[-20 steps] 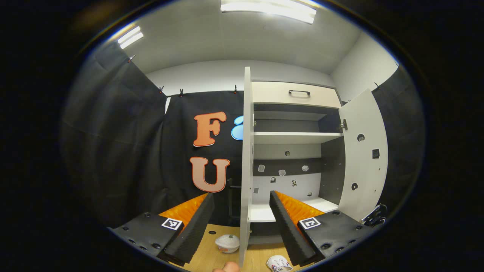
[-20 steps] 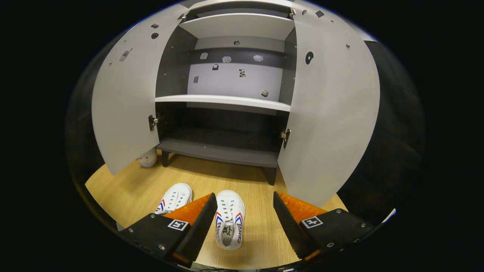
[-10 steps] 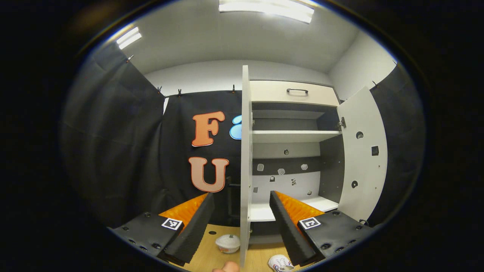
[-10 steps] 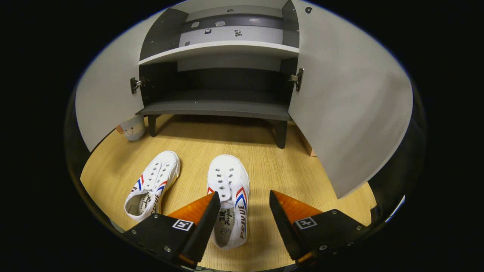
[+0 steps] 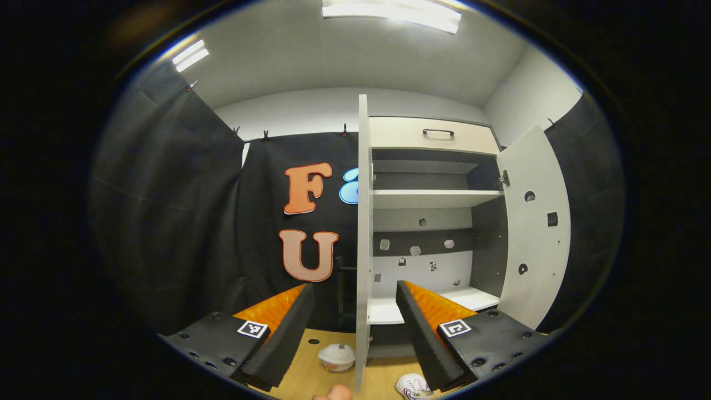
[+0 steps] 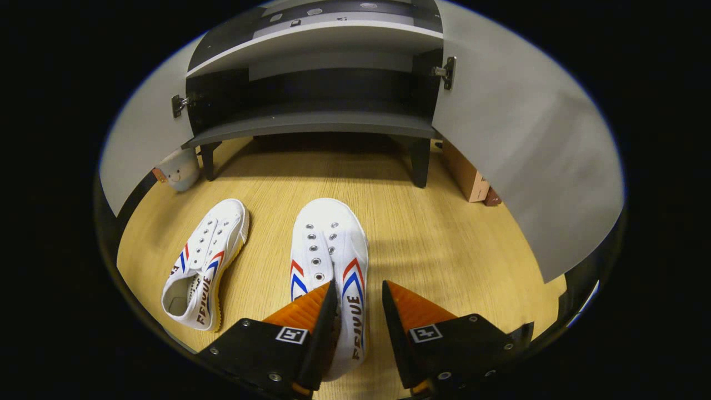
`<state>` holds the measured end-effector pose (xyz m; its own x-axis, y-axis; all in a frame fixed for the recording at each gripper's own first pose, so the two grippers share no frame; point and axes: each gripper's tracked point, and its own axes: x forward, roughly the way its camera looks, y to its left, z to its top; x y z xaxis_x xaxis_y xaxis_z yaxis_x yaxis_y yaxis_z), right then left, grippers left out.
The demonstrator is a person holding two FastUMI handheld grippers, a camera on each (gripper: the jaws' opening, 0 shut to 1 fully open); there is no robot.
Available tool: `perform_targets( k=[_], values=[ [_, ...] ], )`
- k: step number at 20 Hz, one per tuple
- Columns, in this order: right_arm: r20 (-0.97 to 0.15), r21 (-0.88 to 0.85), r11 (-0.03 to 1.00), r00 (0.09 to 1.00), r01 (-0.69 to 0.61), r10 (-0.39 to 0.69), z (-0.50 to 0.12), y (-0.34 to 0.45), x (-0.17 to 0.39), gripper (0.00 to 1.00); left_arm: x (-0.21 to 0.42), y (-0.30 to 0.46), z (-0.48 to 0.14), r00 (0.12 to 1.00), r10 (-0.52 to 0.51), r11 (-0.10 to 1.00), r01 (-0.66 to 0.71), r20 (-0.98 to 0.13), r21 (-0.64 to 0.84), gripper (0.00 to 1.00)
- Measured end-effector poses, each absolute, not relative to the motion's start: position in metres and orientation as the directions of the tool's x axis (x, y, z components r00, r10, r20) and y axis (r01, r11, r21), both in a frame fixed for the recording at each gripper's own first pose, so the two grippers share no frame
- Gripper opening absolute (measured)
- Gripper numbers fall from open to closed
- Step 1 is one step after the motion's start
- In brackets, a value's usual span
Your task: Grab one shoe with the right hand and put it into the shoe cabinet, grab the other shoe with the left hand and put it into the shoe cabinet; then close the right door with the right hand and the left door with the left hand.
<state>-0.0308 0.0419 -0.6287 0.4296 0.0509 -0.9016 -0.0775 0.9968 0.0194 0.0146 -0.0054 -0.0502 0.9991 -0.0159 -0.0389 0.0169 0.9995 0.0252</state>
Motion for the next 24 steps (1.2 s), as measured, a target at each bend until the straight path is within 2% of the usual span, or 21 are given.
perform_targets(
  k=[2,3,4,5,16,24],
  values=[
    [-0.898,0.023,0.999,0.439,-0.037,0.037,-0.632,0.042,-0.029,0.40,0.014,-0.005,-0.053,0.999,-0.015,0.999,0.016,-0.044,0.029,0.96],
    [-0.893,0.032,0.999,0.449,0.000,0.029,-0.627,0.039,-0.025,0.20,0.013,-0.002,-0.053,0.999,-0.014,0.999,0.015,-0.046,0.031,0.96],
    [-0.892,0.058,0.997,0.450,0.046,0.032,-0.618,0.040,-0.025,0.06,0.013,-0.002,-0.054,0.999,-0.012,0.999,0.013,-0.045,0.032,0.96],
    [-0.886,0.081,0.994,0.462,0.067,0.041,-0.607,0.043,-0.023,0.00,0.013,0.001,-0.053,0.999,-0.007,0.999,0.008,-0.045,0.033,0.96],
    [-0.735,0.236,0.972,0.656,0.009,0.173,-0.392,0.082,0.032,0.00,0.013,0.005,-0.038,0.999,-0.036,0.999,0.036,-0.010,-0.001,0.96],
    [-0.647,0.233,0.972,0.751,0.028,0.134,-0.245,0.059,0.049,0.00,0.029,0.016,-0.044,0.999,-0.032,0.999,0.032,-0.012,0.004,0.96]
  ],
)
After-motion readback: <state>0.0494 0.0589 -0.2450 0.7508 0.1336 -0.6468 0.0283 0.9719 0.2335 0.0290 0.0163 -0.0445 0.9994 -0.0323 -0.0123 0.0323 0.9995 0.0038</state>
